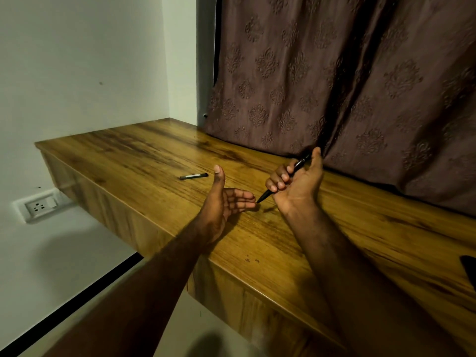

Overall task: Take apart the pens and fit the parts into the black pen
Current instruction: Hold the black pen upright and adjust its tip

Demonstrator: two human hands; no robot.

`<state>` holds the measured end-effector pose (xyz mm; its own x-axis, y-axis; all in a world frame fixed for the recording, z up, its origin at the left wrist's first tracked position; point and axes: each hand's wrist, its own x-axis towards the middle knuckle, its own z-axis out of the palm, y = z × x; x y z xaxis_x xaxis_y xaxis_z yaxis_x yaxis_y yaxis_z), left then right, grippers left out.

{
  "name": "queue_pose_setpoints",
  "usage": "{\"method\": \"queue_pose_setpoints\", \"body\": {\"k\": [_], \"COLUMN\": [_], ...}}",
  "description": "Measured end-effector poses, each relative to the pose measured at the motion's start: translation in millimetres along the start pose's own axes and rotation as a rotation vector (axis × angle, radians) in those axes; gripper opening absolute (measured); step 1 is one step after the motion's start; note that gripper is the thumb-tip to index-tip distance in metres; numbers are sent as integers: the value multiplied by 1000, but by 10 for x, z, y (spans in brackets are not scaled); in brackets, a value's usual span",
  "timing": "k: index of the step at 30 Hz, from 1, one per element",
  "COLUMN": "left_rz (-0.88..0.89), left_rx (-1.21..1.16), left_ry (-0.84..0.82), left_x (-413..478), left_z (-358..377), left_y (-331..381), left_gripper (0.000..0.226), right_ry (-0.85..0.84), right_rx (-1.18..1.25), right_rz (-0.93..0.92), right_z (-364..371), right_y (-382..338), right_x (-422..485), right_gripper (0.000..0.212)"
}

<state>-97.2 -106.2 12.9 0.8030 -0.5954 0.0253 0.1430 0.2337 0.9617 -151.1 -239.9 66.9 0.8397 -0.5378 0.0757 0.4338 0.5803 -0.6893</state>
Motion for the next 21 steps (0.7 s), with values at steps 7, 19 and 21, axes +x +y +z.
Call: {"method": "queue_pose_setpoints", "body": {"k": [7,19,21], "left_rz": [39,-21,-22], "left_rx": [19,33,36], "left_ry": [-13,-23,-22], "left_x": [-37,-7,-9], "left_z": [39,56,57], "left_y": [-28,6,15], "left_gripper": [99,99,99], "right_ry": [46,-8,-14], "right_rx": [11,-15,-8], "right_rz": [-35,-35,-31], "right_z": [55,51,54], "right_y": [-22,11,16], "right_x": [-53,-47,-48], "right_gripper": [59,59,61]}}
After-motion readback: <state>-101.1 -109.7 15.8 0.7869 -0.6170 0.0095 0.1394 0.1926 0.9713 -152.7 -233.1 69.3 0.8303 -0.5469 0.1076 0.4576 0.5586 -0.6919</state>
